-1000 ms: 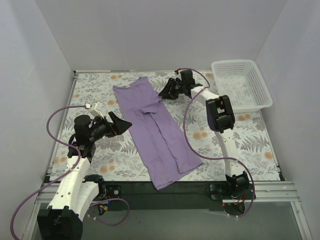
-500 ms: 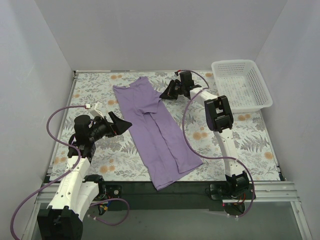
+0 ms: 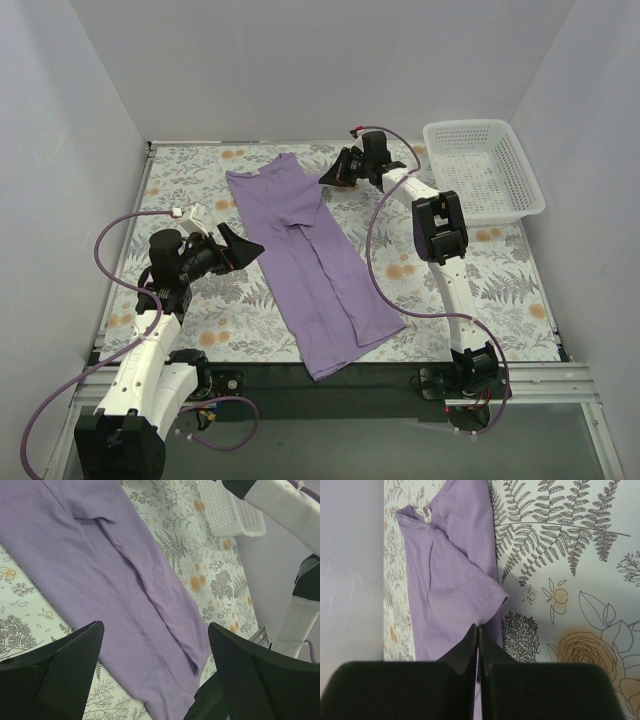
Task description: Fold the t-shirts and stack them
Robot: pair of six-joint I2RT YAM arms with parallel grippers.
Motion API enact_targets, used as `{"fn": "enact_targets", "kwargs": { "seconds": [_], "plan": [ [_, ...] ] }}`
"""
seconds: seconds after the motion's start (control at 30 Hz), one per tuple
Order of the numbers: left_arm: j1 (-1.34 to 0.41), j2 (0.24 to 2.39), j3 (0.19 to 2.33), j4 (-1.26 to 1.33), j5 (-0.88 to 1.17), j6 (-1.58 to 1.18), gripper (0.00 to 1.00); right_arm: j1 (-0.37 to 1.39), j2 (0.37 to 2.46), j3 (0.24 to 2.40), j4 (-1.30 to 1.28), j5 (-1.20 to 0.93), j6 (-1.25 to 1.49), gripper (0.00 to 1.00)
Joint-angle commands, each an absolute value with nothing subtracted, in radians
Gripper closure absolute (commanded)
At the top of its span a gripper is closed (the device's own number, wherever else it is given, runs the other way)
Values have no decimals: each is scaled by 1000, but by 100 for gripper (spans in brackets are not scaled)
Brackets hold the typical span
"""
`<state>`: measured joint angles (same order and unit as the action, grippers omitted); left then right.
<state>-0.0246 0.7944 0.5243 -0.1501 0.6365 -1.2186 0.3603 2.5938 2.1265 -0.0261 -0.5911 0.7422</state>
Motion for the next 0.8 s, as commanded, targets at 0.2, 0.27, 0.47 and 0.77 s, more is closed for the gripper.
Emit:
{"fn": "enact_targets", "kwargs": {
  "seconds": [0.2,0.27,0.47,0.77],
  "plan": [
    [-28,792,525,-146,653,-1203,16,373,2559,2168,-11,-617,664,99],
    [-28,792,523,-144,657,-1203,16,383,2556,2171,-14,-615,649,99],
    [-28,785,523,-144,658,-1201,16,431,2533,2186,-55,-578,555,99],
    [-29,770,522,-146,663,-1201,15,511,2491,2198,-136,-466,371,99]
  ]
}}
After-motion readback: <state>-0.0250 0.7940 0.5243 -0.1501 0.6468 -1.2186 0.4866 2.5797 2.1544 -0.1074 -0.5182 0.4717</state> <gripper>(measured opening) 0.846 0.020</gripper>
